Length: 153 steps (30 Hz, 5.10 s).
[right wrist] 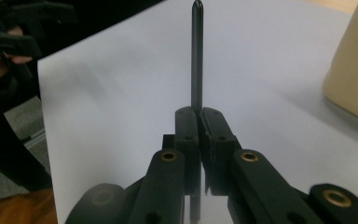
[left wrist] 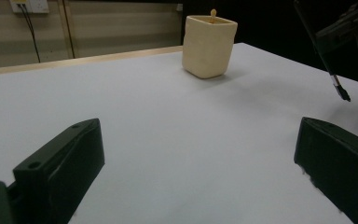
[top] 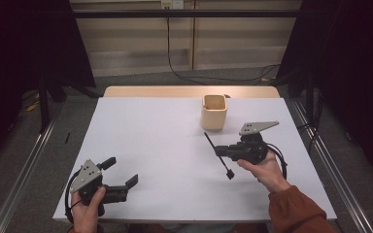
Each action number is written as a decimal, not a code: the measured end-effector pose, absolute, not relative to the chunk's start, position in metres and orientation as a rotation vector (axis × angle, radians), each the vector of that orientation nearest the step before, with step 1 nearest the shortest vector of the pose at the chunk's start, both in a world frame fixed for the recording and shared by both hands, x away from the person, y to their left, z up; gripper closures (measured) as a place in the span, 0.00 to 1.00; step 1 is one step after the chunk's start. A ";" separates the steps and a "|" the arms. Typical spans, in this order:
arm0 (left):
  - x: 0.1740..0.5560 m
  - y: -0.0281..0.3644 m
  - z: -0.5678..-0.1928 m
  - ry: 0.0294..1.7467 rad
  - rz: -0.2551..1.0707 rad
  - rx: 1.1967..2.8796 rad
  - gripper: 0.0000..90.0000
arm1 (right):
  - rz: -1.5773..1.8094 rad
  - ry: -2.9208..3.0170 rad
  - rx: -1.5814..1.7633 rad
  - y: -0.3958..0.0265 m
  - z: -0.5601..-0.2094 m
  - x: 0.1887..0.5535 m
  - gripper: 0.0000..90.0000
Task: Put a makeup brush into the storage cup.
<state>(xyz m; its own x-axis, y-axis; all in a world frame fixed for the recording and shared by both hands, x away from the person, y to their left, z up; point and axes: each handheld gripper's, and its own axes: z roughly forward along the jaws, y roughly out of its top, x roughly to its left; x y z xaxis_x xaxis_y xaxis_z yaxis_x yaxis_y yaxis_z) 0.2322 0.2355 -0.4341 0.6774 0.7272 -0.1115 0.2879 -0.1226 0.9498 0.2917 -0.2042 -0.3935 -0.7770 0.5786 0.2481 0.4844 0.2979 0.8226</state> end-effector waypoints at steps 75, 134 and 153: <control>0.253 0.150 -0.388 0.445 0.149 2.012 0.04 | 1.101 2.844 0.543 -0.166 -0.365 0.293 0.95; 0.277 0.078 -0.382 0.244 -0.060 2.525 0.42 | 0.658 3.103 0.249 -0.128 -0.387 0.280 0.95; 0.285 0.071 -0.389 0.252 -0.152 2.532 0.75 | 0.678 3.105 0.189 -0.118 -0.386 0.277 0.95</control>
